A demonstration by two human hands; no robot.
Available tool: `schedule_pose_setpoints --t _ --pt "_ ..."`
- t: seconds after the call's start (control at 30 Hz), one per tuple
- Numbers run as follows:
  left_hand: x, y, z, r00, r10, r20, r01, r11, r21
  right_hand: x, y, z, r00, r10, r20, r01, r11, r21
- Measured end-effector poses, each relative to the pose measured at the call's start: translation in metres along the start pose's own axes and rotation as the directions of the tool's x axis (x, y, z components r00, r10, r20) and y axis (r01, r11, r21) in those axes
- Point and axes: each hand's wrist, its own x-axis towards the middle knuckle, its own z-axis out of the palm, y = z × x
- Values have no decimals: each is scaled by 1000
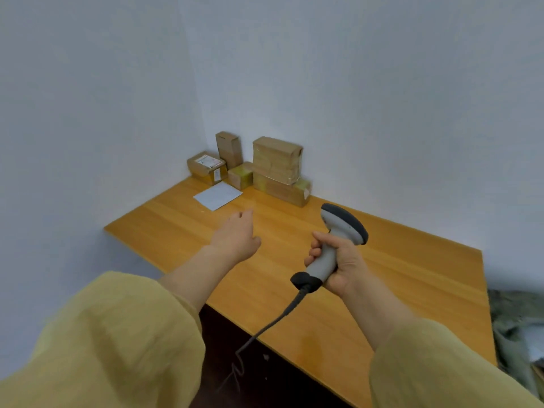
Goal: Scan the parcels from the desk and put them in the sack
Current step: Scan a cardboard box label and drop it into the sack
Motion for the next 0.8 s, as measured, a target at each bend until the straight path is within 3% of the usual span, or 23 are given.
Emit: schedule_pose_setpoints --t 0.23,0.43,0.57,0.8 --pt "103 -5 -3 998 57 -17 -57 998 -5 89 -39 24 1000 -22 -11 23 997 77" --pt "188 -9 -8 1000 17 22 -17 1000 16 164 -86 48 996 -65 60 58 992 110" --pt "240 -16 -16 998 -50 25 51 997 -62 204 -106 66 995 -100 22 96 989 112" --pt "353 -31 -28 999 -41 -14 37 977 -209 277 -128 95 982 -176 -64 180 982 64"
